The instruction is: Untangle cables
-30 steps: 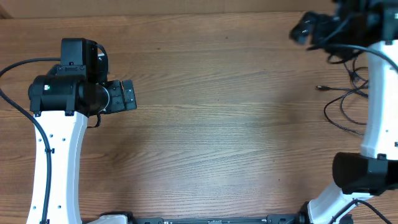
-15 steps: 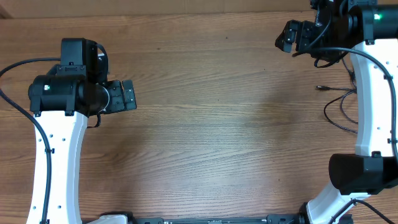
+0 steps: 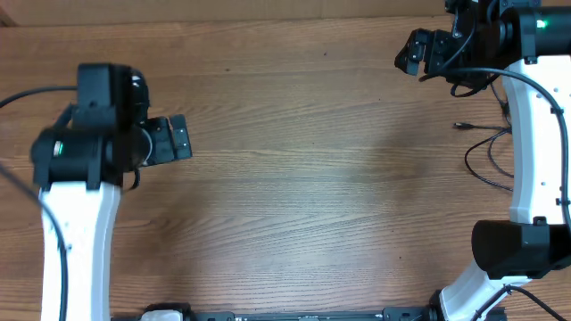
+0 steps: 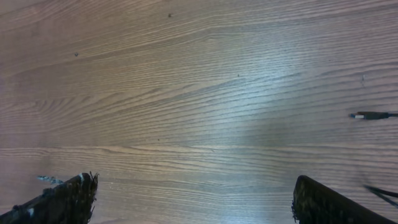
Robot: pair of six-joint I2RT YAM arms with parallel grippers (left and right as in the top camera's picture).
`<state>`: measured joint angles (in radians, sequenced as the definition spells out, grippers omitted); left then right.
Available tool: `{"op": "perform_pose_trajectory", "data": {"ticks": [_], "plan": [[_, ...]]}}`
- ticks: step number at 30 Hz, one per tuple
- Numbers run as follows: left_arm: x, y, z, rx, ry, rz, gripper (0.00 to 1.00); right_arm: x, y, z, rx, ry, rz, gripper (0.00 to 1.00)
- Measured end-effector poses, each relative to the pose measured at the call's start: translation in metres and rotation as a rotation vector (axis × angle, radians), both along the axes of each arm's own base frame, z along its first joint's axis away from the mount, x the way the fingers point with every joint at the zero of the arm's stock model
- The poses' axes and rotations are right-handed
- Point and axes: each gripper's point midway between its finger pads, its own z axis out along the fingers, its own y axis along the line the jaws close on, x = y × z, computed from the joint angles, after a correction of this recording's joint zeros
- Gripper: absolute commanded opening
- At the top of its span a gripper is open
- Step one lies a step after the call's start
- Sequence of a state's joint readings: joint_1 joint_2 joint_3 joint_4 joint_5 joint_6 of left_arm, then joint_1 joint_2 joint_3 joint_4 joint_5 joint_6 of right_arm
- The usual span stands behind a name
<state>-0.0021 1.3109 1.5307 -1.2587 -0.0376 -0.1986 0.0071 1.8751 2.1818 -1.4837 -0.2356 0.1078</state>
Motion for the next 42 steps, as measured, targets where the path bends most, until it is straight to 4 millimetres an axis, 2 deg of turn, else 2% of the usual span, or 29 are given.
{"op": "perform_pose_trajectory", "data": {"ticks": [4, 8, 10, 14, 17, 20, 22, 24, 29, 35, 36, 38, 42], "plan": [[0.004, 0.001, 0.036, 0.002, -0.326, 0.002, 1.0, 0.0, 0.0, 0.0, 0.0, 0.0, 0.0, 1.0], [-0.005, 0.0, 0.051, -0.002, -0.594, 0.0, 0.99, 0.0, 0.0, 0.0, 0.0, 0.001, 0.0, 1.0], [-0.015, 0.0, 0.056, -0.002, -0.723, -0.001, 0.99, 0.0, 0.0, 0.0, 0.0, 0.001, 0.0, 1.0], [-0.038, 0.0, 0.079, -0.002, -1.02, -0.001, 0.99, 0.0, 0.0, -0.001, 0.0, 0.003, 0.0, 1.0], [-0.059, 0.0, 0.078, -0.002, -1.198, -0.001, 1.0, 0.0, 0.0, -0.001, 0.0, 0.003, 0.0, 1.0], [-0.068, 0.0, 0.058, -0.003, -1.292, -0.001, 1.0, 0.0, 0.0, -0.001, 0.0, 0.0, 0.0, 1.0], [-0.068, 0.0, 0.031, -0.003, -1.318, -0.001, 1.0, 0.0, 0.0, -0.001, 0.0, 0.001, 0.0, 1.0], [-0.067, 0.0, 0.014, -0.003, -1.331, -0.001, 1.0, 0.0, 0.0, -0.001, 0.0, 0.002, 0.0, 1.0], [-0.058, 0.0, -0.046, -0.003, -1.221, -0.001, 1.0, 0.0, 0.0, -0.001, 0.0, 0.003, 0.001, 1.0], [-0.056, 0.0, -0.086, 0.039, -1.063, -0.024, 1.0, 0.0, 0.0, -0.001, 0.0, 0.002, 0.0, 1.0], [-0.056, 0.0, -0.106, 0.046, -0.982, -0.029, 0.99, 0.0, 0.0, -0.001, 0.0, 0.002, 0.0, 1.0], [-0.057, -0.001, -0.113, 0.051, -0.956, -0.039, 1.0, 0.0, 0.0, -0.001, 0.0, 0.002, 0.0, 1.0], [-0.057, -0.002, -0.113, 0.055, -0.954, -0.051, 0.99, 0.0, 0.0, -0.001, 0.0, 0.002, 0.0, 1.0]]}}
